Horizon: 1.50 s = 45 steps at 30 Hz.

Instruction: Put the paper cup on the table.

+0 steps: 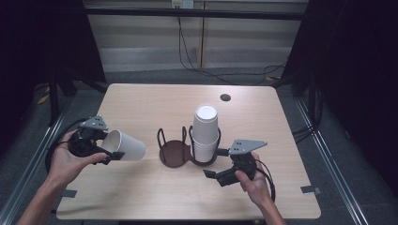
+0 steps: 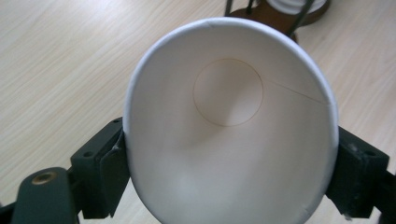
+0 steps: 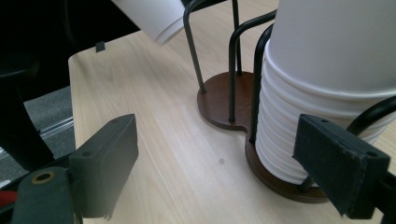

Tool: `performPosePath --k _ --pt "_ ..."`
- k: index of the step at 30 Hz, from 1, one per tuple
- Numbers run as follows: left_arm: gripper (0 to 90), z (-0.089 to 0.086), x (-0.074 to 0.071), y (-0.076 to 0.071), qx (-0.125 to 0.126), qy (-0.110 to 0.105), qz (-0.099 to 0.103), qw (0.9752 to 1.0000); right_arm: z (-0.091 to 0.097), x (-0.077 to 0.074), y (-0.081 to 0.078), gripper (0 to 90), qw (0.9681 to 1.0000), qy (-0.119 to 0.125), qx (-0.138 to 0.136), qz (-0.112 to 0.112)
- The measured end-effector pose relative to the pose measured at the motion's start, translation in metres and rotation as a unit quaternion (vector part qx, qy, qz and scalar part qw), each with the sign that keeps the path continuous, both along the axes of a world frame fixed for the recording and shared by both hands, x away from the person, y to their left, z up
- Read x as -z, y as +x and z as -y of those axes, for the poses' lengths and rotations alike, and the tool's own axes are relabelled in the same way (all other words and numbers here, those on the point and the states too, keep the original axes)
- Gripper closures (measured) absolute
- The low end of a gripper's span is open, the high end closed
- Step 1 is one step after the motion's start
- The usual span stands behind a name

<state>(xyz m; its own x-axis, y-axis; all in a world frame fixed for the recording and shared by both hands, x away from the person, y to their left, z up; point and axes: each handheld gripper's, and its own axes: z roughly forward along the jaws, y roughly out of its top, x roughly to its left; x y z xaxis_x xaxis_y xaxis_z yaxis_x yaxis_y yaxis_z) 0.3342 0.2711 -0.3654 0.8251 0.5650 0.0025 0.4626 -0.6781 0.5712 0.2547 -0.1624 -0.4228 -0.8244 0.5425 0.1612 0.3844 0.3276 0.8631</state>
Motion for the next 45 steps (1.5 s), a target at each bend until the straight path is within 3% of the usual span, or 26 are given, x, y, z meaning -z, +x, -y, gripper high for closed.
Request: performPosePath --k 7,10,12,17,21,29,33,39,45 --pt "14.7 0.01 -0.008 0.022 -0.013 0.036 -0.008 0.9992 0.001 0.0 0.001 14.0 1.0 -0.003 0.004 0.002" --pt "14.6 0.014 -0.013 0.027 -0.012 0.055 -0.004 0.9984 0.001 0.001 0.0 14.0 1.0 -0.007 0.004 0.001" --pt "14.5 0.017 -0.015 0.029 -0.004 0.067 -0.012 0.9977 0.001 0.001 0.0 14.0 1.0 -0.006 0.003 0.0" --pt "14.5 0.024 -0.015 0.036 -0.002 0.108 -0.023 0.9939 -0.001 0.002 0.0 14.0 0.9999 -0.01 0.001 0.001" --pt "14.4 0.026 -0.011 0.048 -0.012 0.104 -0.03 0.994 -0.002 0.002 0.0 14.0 0.9999 -0.01 0.001 0.0" --pt "13.9 0.037 -0.006 0.065 -0.014 0.14 -0.048 0.9888 -0.003 0.005 0.001 14.0 0.9999 -0.016 0.001 -0.003" --pt "13.4 0.038 -0.001 0.07 -0.013 0.171 -0.054 0.9837 -0.002 0.003 -0.001 14.0 0.9999 -0.017 0.0 -0.001" --pt "12.7 0.041 0.006 0.077 -0.034 0.169 -0.049 0.9838 -0.002 0.004 0.0 14.1 0.9998 -0.019 0.0 -0.003" --pt "11.8 0.053 0.018 0.081 -0.022 0.176 -0.059 0.9825 -0.002 0.004 0.0 14.1 0.9997 -0.025 0.005 -0.001"
